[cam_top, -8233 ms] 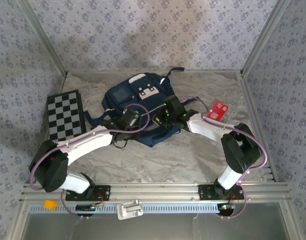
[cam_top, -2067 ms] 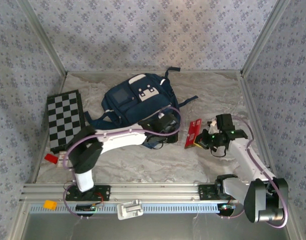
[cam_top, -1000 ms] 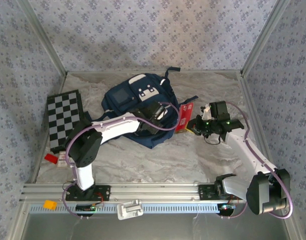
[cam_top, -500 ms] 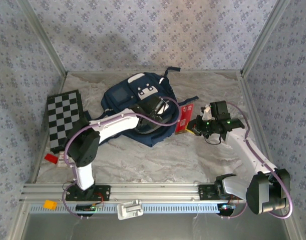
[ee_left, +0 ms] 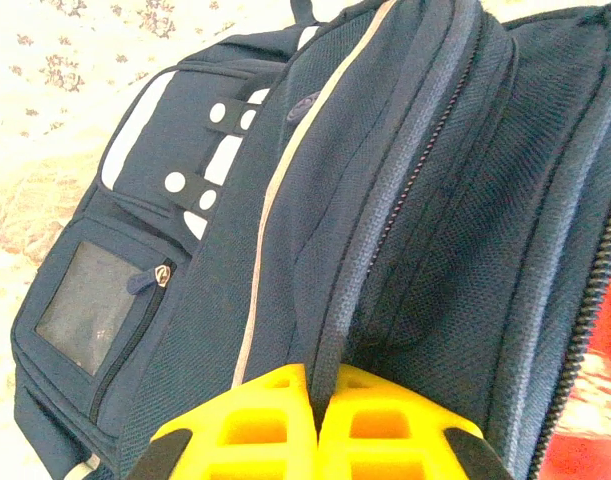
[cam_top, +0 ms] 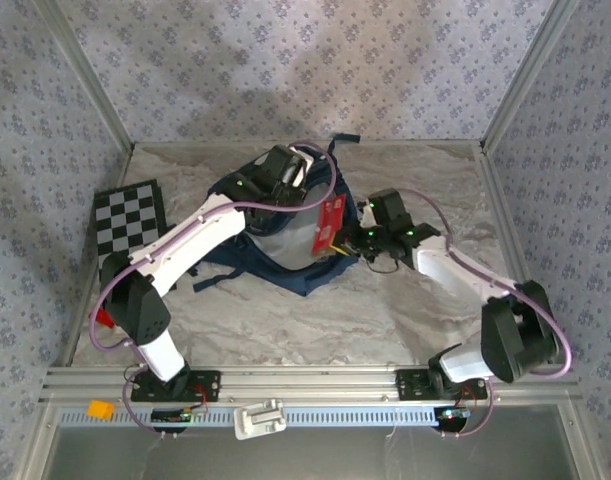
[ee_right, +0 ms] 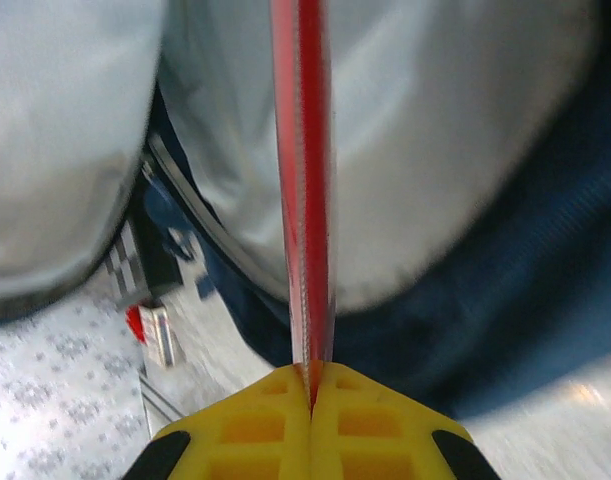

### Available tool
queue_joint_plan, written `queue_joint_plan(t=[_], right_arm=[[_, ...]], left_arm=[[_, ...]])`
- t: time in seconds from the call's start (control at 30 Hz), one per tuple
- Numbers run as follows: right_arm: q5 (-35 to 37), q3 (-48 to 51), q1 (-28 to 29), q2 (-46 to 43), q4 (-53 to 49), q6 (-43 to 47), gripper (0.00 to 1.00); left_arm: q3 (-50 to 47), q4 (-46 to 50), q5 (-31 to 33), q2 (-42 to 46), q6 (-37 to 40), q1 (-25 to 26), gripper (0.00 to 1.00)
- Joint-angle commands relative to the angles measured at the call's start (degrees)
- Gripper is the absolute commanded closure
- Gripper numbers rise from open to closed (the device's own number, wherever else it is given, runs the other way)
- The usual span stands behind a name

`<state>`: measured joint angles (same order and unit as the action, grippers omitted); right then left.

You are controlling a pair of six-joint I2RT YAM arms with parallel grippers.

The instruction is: Pack the student bag

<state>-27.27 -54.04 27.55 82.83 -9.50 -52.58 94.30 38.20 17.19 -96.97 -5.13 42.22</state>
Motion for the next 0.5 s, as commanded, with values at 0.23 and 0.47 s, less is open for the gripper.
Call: queue_joint_plan(t=[0.23,0.47], right_arm=[[14.3,-10.0,5.2,22.1,33.0,-10.8,0.98],[10.6,-13.7,7.8,27.8,27.4,-8.8,0.96]], left_arm=[[9.8,0.4,-1.5,-0.5,-7.3,-0.1,1.00],[9.9,1.9,-1.9,-1.1,-9.3,-1.3,1.00]])
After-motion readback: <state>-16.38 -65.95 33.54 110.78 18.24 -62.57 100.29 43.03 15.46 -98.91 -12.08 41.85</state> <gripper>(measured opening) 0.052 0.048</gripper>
